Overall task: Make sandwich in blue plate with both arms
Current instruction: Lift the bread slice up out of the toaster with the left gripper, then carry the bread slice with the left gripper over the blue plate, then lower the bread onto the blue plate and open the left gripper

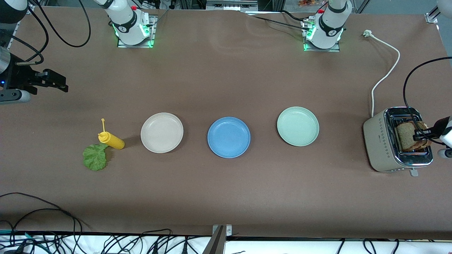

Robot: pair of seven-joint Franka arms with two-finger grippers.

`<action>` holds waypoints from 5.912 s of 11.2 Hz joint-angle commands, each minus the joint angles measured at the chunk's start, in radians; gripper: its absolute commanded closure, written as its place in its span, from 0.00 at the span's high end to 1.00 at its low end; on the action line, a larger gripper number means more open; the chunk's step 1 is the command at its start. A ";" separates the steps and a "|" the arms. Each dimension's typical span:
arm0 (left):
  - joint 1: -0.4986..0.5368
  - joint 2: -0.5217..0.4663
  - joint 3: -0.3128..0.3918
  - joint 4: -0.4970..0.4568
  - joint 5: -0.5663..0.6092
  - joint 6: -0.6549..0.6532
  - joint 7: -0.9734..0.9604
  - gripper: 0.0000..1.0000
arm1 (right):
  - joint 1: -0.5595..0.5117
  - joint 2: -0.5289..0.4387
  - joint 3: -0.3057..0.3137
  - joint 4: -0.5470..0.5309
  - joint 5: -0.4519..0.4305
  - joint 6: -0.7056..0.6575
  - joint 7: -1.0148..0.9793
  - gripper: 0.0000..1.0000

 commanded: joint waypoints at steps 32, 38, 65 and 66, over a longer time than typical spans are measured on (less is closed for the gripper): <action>-0.096 0.031 -0.741 0.075 -0.022 -0.140 -0.583 0.00 | 0.001 -0.002 0.001 0.000 0.019 0.004 -0.015 1.00; -0.123 0.201 -0.841 0.076 -0.022 0.078 -0.675 0.00 | 0.001 -0.002 0.001 0.000 0.019 0.002 -0.015 1.00; -0.140 0.386 -0.888 0.125 -0.004 0.412 -0.853 1.00 | 0.001 0.001 0.001 -0.002 0.020 0.004 -0.015 1.00; -0.137 0.373 -0.884 0.125 -0.004 0.411 -0.853 1.00 | 0.001 0.001 0.001 -0.002 0.020 0.004 -0.015 1.00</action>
